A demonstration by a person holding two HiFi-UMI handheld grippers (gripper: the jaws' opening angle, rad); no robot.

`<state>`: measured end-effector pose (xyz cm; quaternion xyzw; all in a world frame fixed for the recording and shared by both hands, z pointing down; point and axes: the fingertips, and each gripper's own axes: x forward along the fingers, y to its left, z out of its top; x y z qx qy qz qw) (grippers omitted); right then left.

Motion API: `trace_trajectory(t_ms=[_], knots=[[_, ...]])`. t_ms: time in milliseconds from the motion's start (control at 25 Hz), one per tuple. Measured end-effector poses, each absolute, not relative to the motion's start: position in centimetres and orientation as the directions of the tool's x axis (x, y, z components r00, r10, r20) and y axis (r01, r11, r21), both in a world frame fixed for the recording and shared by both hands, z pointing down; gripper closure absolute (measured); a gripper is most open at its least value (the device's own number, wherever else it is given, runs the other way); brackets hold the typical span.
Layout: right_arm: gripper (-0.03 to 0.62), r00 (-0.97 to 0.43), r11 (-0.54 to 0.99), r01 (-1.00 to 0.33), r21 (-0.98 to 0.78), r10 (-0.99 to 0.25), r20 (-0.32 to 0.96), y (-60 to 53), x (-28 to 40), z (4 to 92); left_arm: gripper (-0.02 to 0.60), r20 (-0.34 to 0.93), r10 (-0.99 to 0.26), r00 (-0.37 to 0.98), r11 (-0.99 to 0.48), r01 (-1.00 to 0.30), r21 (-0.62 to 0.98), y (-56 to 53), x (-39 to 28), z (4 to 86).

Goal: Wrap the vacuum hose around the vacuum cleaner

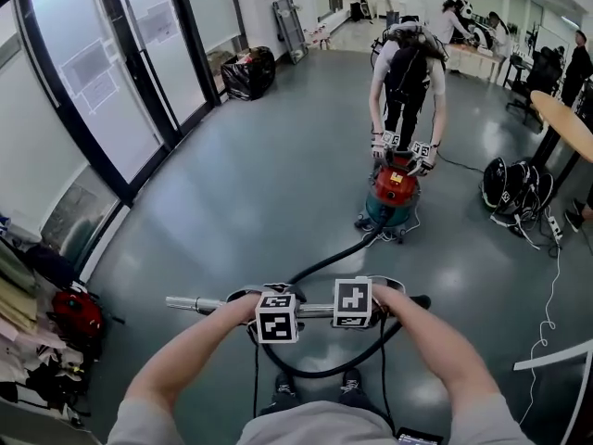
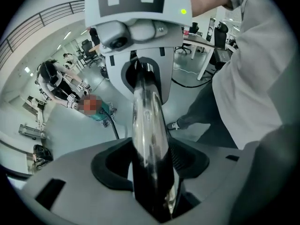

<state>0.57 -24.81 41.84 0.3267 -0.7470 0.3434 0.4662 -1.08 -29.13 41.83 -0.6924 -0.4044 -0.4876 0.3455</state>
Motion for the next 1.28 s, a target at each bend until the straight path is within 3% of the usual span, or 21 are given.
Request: trace_trajectory(t_ms=[160, 440, 680, 920, 1080, 1280], knots=[[0.482, -0.315, 0.524, -0.829, -0.196, -0.149, 0.937, -27.1, -1.1, 42.0, 0.440, 0.945, 0.268, 0.185, -0.421, 0.905, -0.058, -31.3, -2.9, 42.6], [0.482, -0.261, 0.506, -0.850, -0.148, -0.159, 0.952, -30.8, -4.2, 43.4, 0.451, 0.932, 0.320, 0.173, -0.398, 0.917, -0.034, -34.6, -6.0, 44.2], [0.474, -0.084, 0.573, -0.814, 0.096, -0.281, 0.956, -34.1, -4.2, 42.7, 0.451, 0.909, 0.380, 0.170, -0.443, 0.897, 0.018, -36.8, -7.1, 44.9], [0.407, 0.094, 0.540, -0.787, 0.300, -0.375, 0.922, -34.9, -2.9, 40.3, 0.451, 0.902, 0.388, 0.189, -0.484, 0.875, 0.024, -38.5, -7.0, 45.1], [0.407, 0.122, 0.415, -0.843, 0.342, -0.472, 0.873, -35.4, -2.8, 37.8, 0.451, 0.898, 0.390, 0.206, -0.533, 0.845, 0.037, -39.8, -7.8, 46.1], [0.407, 0.181, 0.126, -0.936, 0.329, -0.629, 0.756, -34.9, -1.2, 34.7, 0.451, 0.888, 0.393, 0.237, -0.624, 0.779, 0.068, -40.7, -8.0, 48.2]])
